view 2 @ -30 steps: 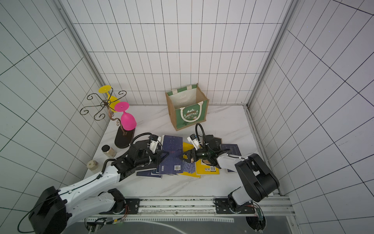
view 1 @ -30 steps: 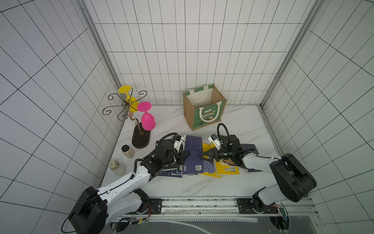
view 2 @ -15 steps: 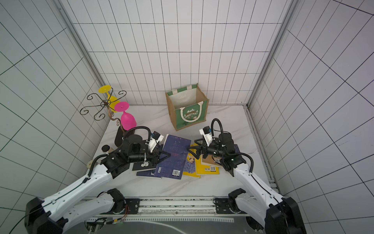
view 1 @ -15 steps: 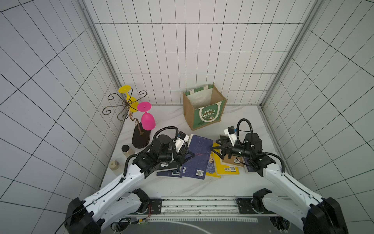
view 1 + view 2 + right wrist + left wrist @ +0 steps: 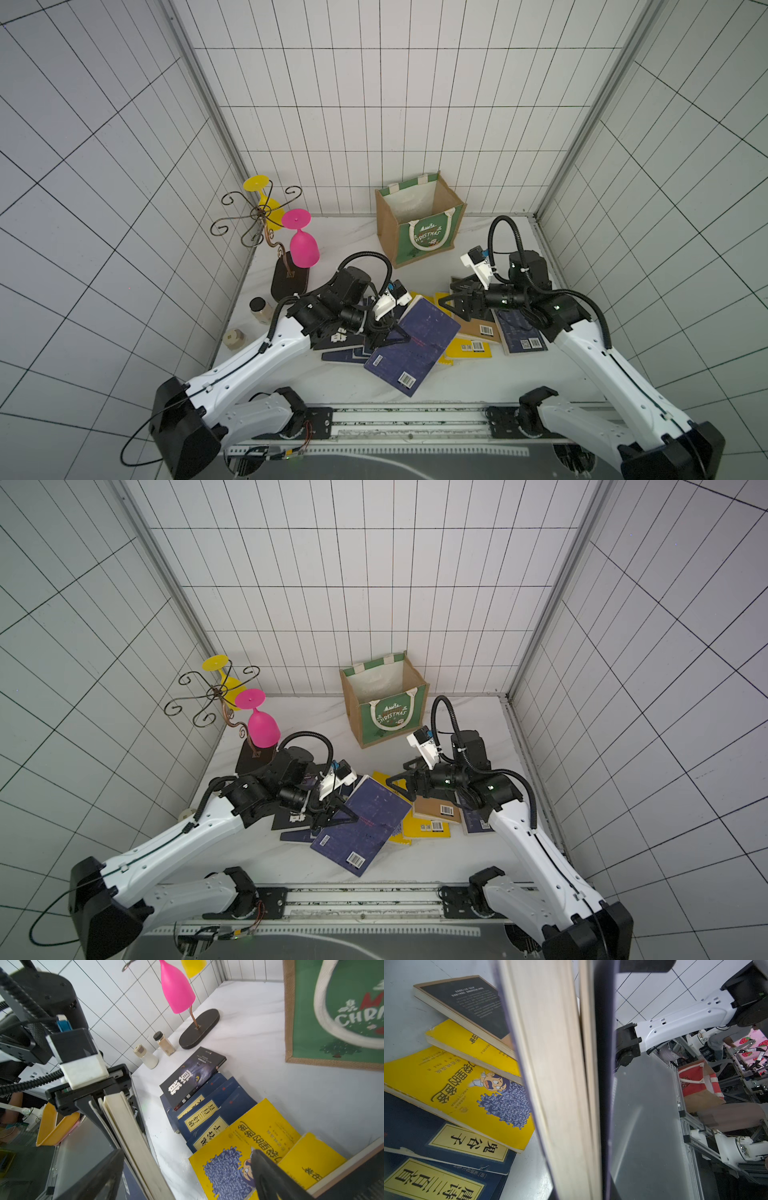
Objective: Put the books into the canvas bag
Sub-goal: Place the book in the canvas bag.
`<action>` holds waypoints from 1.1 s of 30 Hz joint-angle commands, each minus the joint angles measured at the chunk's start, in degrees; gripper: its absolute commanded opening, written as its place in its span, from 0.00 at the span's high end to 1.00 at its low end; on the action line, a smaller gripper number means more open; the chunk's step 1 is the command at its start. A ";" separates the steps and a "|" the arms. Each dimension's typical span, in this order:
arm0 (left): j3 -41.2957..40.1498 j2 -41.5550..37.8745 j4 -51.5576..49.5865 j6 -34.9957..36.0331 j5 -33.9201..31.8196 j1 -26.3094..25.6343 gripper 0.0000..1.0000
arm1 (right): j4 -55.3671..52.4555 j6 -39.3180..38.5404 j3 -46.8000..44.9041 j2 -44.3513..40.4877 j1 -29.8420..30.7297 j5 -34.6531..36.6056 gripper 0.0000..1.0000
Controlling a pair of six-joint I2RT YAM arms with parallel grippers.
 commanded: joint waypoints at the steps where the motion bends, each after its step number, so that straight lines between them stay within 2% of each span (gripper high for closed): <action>1: 3.46 0.21 0.65 4.01 1.32 -0.06 1.00 | -6.87 -2.49 3.21 -0.10 2.81 -3.67 0.06; 5: 3.27 -0.17 2.02 4.57 0.71 0.06 1.00 | -7.47 -2.43 2.64 -0.02 5.30 -4.99 0.11; 8: 2.83 -0.48 3.74 4.17 1.13 0.49 1.00 | -7.46 -2.77 1.98 0.11 6.55 -5.02 0.18; 9: 2.74 -0.48 4.30 3.92 1.33 0.76 1.00 | -7.56 -3.00 1.94 0.07 6.76 -4.95 0.24; 14: 1.35 -0.22 7.50 1.80 4.03 4.97 1.00 | -8.35 -3.63 2.89 -0.93 6.90 -4.58 0.67; 16: 0.40 -0.26 10.05 0.00 5.60 6.73 1.00 | -8.59 -3.66 3.22 -0.66 6.90 -3.85 1.00; 18: -0.09 -0.31 11.70 -1.02 6.11 7.91 1.00 | -8.56 -3.71 3.95 0.02 6.86 -3.28 1.00; 20: -0.12 -0.31 12.06 -1.29 5.77 8.53 0.94 | -8.32 -3.83 5.20 0.88 6.83 -3.05 1.00; 23: -0.37 -0.61 12.33 -1.90 4.46 9.06 0.76 | -6.58 -3.15 7.86 1.92 6.49 -1.21 1.00; 24: -0.38 -0.77 12.40 -2.21 3.56 9.18 0.65 | -5.88 -2.74 8.80 2.40 5.93 -0.45 1.00; 26: -0.34 -0.85 12.80 -3.28 1.37 9.39 0.53 | -4.74 -1.74 10.98 3.54 3.99 1.00 1.00; 30: 1.11 -0.79 13.84 -8.11 -4.91 10.79 0.14 | -0.62 1.28 15.07 5.57 -2.63 0.52 1.00; 31: 1.88 -0.54 13.84 -8.96 -6.06 11.39 0.11 | 0.06 1.71 16.67 6.21 -4.41 0.11 1.00; 32: 2.72 -0.19 13.72 -9.84 -7.28 11.91 0.03 | 0.56 2.06 18.26 6.89 -5.90 -0.48 1.00; 33: 3.53 0.18 13.66 -10.44 -8.37 12.45 0.03 | 0.84 2.08 19.78 7.66 -6.95 -0.66 1.00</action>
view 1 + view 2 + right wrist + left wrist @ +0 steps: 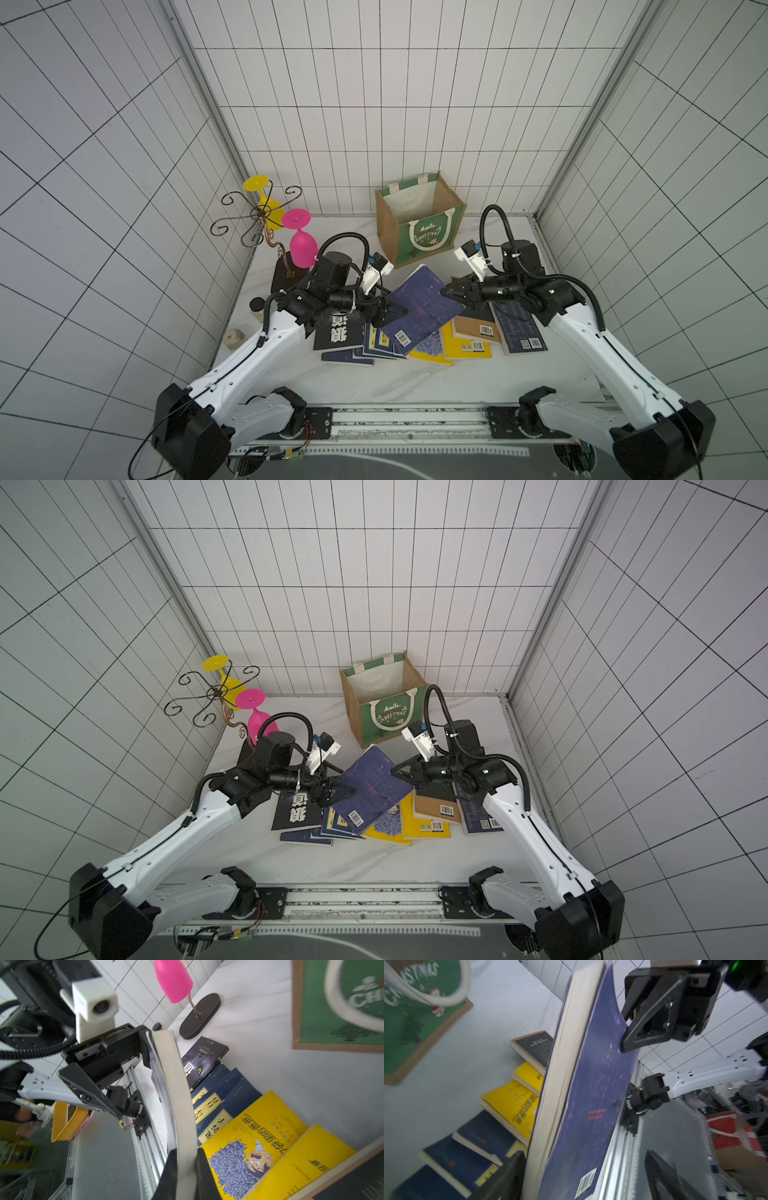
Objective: Put the books into the canvas bag
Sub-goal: Place the book in the canvas bag, then adjust the canvas bag at the center of the board.
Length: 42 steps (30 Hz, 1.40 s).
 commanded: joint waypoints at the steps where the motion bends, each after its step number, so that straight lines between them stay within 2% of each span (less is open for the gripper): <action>1: 4.06 0.42 2.19 -4.29 -5.44 1.93 0.03 | 6.10 1.64 11.83 1.28 -4.18 -0.35 1.00; 7: 12.48 6.53 1.24 -10.03 -12.62 5.44 0.03 | 6.34 1.98 21.87 6.59 -10.32 2.38 1.00; 12: 23.43 16.34 -1.67 -14.60 -20.46 5.52 0.03 | 7.67 2.79 31.58 11.19 -15.91 6.40 1.00; 16: 31.90 24.52 -3.04 -18.86 -23.95 5.61 0.03 | 10.31 6.14 40.35 18.21 -19.22 4.72 1.00; 22: 42.99 35.62 -6.25 -20.88 -28.28 5.61 0.03 | 16.78 11.51 49.74 28.89 -22.01 1.65 1.00; 26: 48.84 41.69 -7.26 -21.38 -30.55 5.53 0.03 | 16.88 10.88 57.53 36.82 -22.36 1.02 1.00; 31: 55.94 48.01 -10.30 -21.45 -30.82 5.52 0.09 | 12.96 8.59 66.23 45.50 -22.37 0.79 1.00; 34: 55.34 48.20 -10.86 -20.91 -31.23 5.52 0.09 | 7.61 5.81 68.28 47.66 -20.98 -0.85 1.00; 36: 53.32 47.33 -10.44 -19.94 -31.24 5.54 0.08 | 4.15 2.02 67.26 47.07 -18.70 0.74 1.00; 42: 46.98 43.54 -10.37 -18.86 -30.84 6.72 0.10 | 0.75 -2.46 57.92 41.53 -9.68 5.49 1.00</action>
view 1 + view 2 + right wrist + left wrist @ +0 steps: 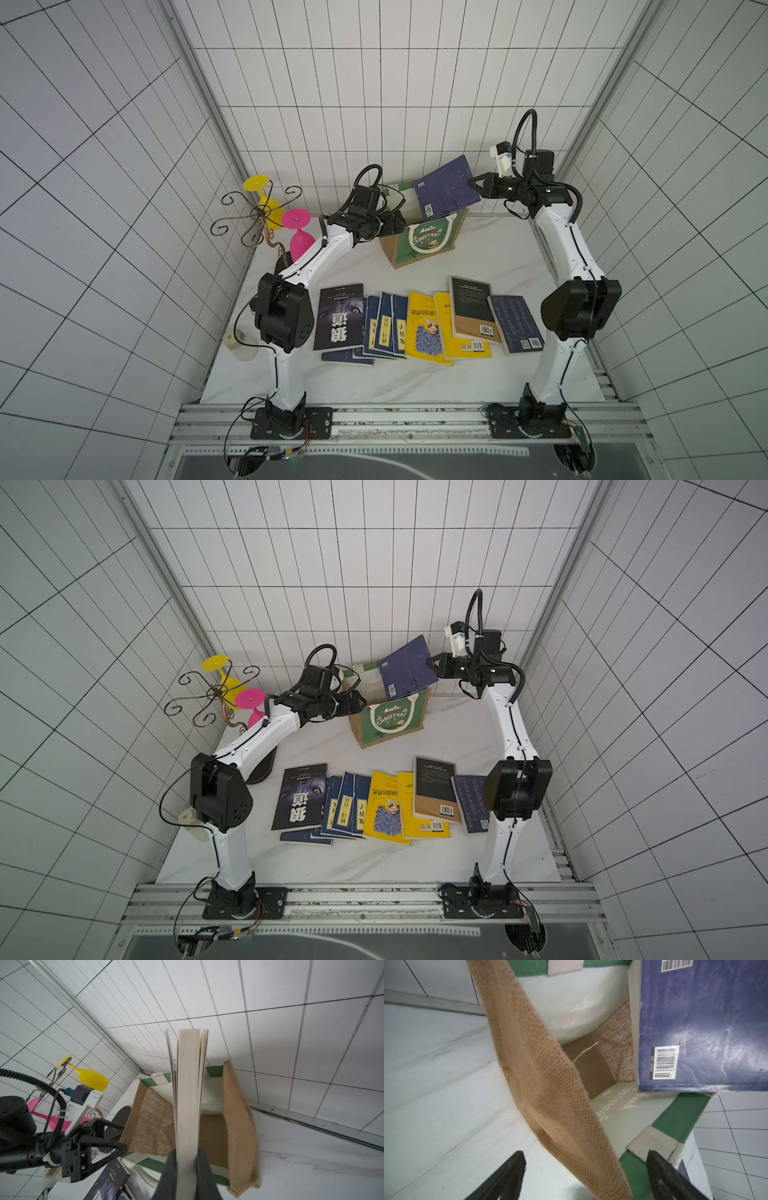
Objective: Put the books into the canvas bag
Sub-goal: Adjust the canvas bag at the center of the board.
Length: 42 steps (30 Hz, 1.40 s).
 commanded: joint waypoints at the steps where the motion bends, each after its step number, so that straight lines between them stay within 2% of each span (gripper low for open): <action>1: -3.40 -4.43 -1.32 1.31 -0.83 1.25 0.10 | 0.04 -4.06 -3.98 -7.63 6.44 0.26 1.00; 7: -13.27 -11.74 0.76 2.28 0.90 3.45 0.10 | 2.28 -1.66 -12.78 -13.17 11.64 6.56 1.00; 12: -16.45 -15.61 0.19 3.65 2.59 4.58 0.12 | 0.86 0.13 -11.39 -14.46 12.95 12.13 1.00; 15: -18.04 -17.88 0.34 4.37 4.35 4.63 0.13 | -1.08 0.36 -10.16 -15.09 13.34 19.72 1.00; 18: -19.30 -19.49 0.45 5.86 7.19 4.63 0.09 | -3.21 -0.64 -9.20 -14.98 13.57 27.65 1.00; 22: -20.18 -20.40 -0.42 8.58 10.30 4.67 0.03 | -9.07 -1.86 -5.40 -12.17 13.88 34.92 1.00; 32: -22.91 -22.87 -0.33 11.36 11.29 4.63 0.03 | -20.03 0.85 5.91 -4.89 20.38 52.46 1.00; 38: -25.44 -25.23 1.75 10.70 11.89 4.63 0.03 | -24.84 3.06 17.21 4.58 23.87 59.28 1.00; 42: -27.64 -27.28 2.93 10.66 9.19 4.63 0.03 | -24.60 6.03 18.18 7.71 24.38 61.93 1.00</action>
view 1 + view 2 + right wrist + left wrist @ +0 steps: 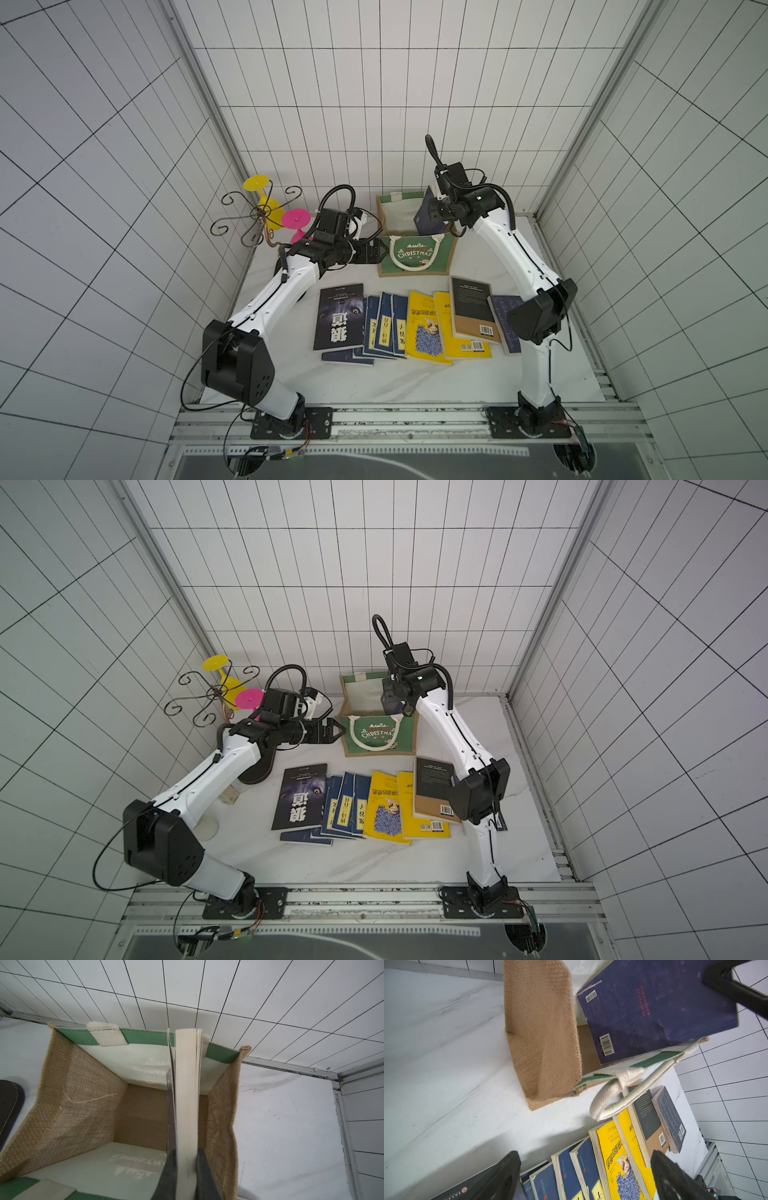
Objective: Put the books into the canvas bag
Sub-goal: Adjust the canvas bag at the center of the board.
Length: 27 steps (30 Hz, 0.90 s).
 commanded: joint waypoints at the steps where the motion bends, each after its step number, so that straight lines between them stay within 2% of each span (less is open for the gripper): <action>1: -1.98 -2.88 2.80 0.47 -2.09 0.14 0.03 | -0.23 3.58 5.90 1.41 0.22 6.40 1.00; 10: -3.11 -2.95 4.20 -0.71 -0.79 0.74 0.03 | -1.37 3.73 5.70 4.32 0.84 11.97 1.00; 19: -4.04 -3.55 4.81 -1.02 -0.23 1.63 0.03 | -1.44 2.93 7.57 9.06 -1.83 5.64 1.00; 23: -4.17 -3.40 4.93 -1.02 -0.04 1.90 0.03 | -1.01 2.87 7.97 10.65 -2.32 5.12 1.00; 27: -4.41 -3.37 5.05 -1.19 0.14 2.00 0.03 | -1.13 2.77 7.69 11.69 -2.76 4.23 0.89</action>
